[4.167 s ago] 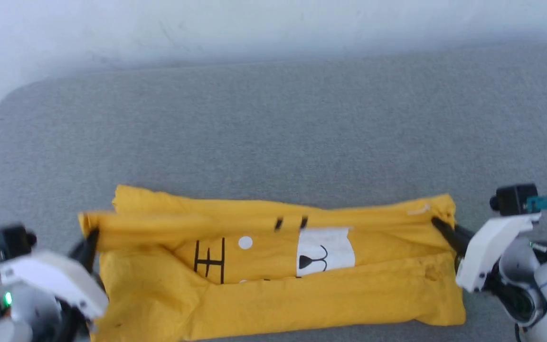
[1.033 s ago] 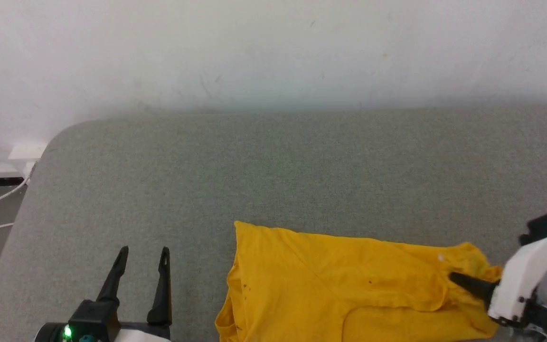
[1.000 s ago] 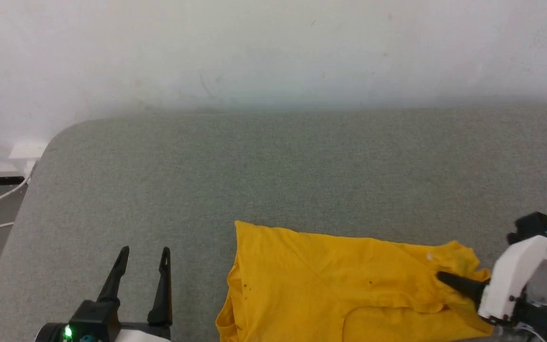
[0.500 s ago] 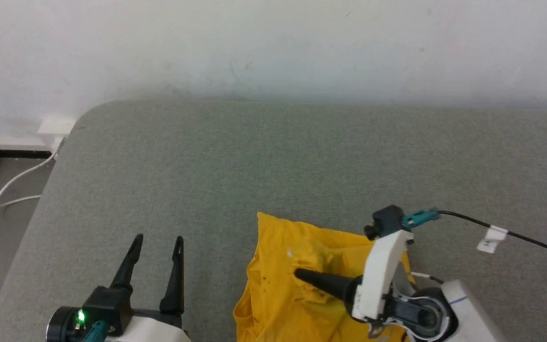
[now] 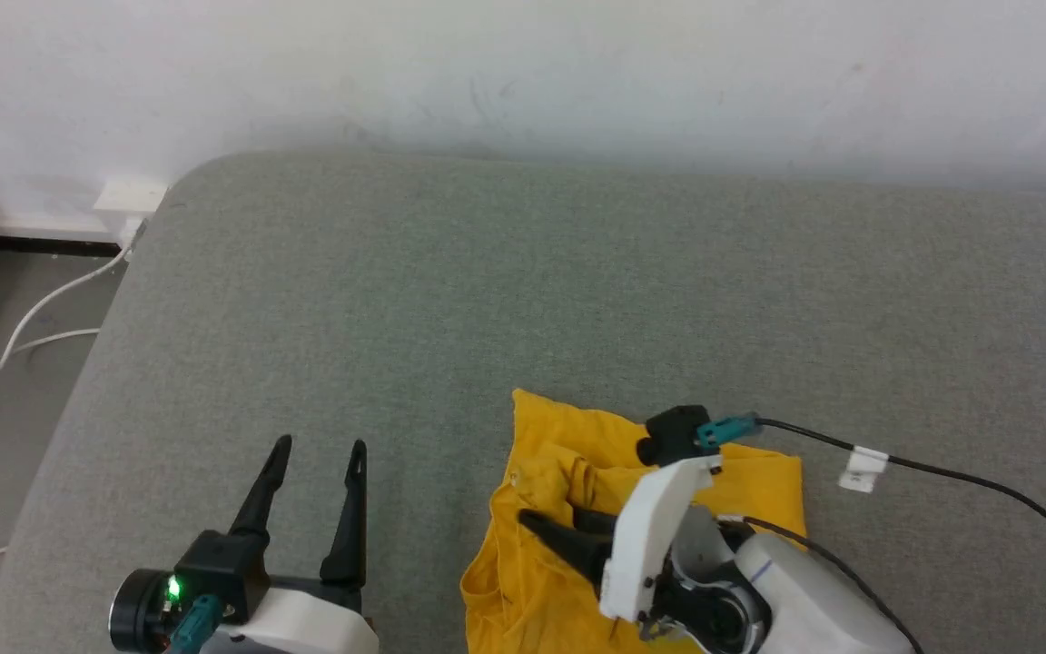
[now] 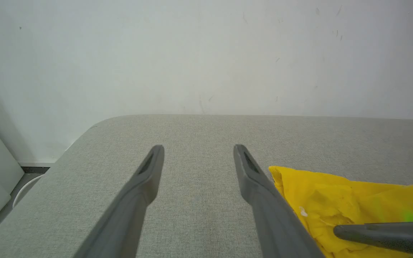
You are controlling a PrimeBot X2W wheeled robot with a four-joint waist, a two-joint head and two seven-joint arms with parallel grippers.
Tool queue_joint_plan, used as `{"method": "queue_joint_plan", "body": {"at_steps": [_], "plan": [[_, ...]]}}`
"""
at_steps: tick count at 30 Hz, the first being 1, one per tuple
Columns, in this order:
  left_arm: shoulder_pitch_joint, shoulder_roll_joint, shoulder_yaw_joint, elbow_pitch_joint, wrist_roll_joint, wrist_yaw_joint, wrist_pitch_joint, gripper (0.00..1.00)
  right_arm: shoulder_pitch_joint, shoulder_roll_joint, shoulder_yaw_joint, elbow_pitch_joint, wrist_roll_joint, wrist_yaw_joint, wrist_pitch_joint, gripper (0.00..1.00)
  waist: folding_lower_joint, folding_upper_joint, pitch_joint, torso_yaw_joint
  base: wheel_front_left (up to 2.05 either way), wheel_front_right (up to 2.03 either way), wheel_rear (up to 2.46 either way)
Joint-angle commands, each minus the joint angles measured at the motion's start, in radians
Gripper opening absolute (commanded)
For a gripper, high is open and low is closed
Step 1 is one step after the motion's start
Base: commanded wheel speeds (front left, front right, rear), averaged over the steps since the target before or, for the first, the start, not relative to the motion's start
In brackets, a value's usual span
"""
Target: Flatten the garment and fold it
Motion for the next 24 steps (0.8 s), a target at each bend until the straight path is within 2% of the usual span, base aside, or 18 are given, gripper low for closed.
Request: {"method": "queue_joint_plan", "body": {"at_steps": [1,5,9,12,14,17,21,24], "plan": [[-0.019,-0.006,0.002,0.006,-0.006,-0.005,-0.006,1.0,-0.027,0.001,0.025,0.001,0.0,-0.001,-0.02,1.0,-0.0001,-0.0001,-0.002,-0.006,0.0,0.0,0.0],[-0.017,-0.009,0.009,0.022,-0.009,-0.01,-0.01,1.0,-0.081,-0.004,0.115,-0.02,-0.07,-0.001,-0.077,1.0,-0.0001,-0.0001,-0.013,-0.028,0.0,0.0,0.0],[-0.008,-0.01,0.016,0.034,-0.013,-0.013,-0.012,1.0,-0.119,-0.066,0.206,-0.078,-0.214,-0.001,-0.148,1.0,-0.0001,-0.0001,-0.036,-0.054,0.0,0.0,0.0],[0.0,-0.012,0.021,0.039,-0.015,-0.013,-0.013,1.0,-0.105,-0.117,0.207,-0.119,-0.321,-0.001,-0.22,1.0,-0.0001,-0.0001,-0.051,-0.073,0.0,0.0,0.0],[0.007,-0.014,0.026,0.041,-0.017,-0.012,-0.014,1.0,-0.072,-0.136,0.164,-0.148,-0.38,-0.001,-0.272,1.0,-0.0001,-0.0001,-0.061,-0.087,0.0,0.0,0.0],[0.015,-0.018,0.03,0.042,-0.019,-0.013,-0.014,1.0,0.004,-0.153,0.041,-0.201,-0.458,-0.001,-0.362,1.0,-0.0001,-0.0001,-0.069,-0.102,0.0,0.0,0.0],[0.023,-0.022,0.04,0.043,-0.021,-0.013,-0.015,1.0,0.136,-0.155,-0.176,-0.295,-0.562,-0.001,-0.449,1.0,-0.0001,-0.0001,-0.076,-0.119,0.0,0.0,0.0],[0.027,-0.025,0.049,0.041,-0.02,-0.015,-0.015,1.0,0.237,-0.136,-0.347,-0.38,-0.642,-0.001,-0.474,1.0,-0.0001,-0.0001,-0.077,-0.125,0.0,0.0,0.0]]}}
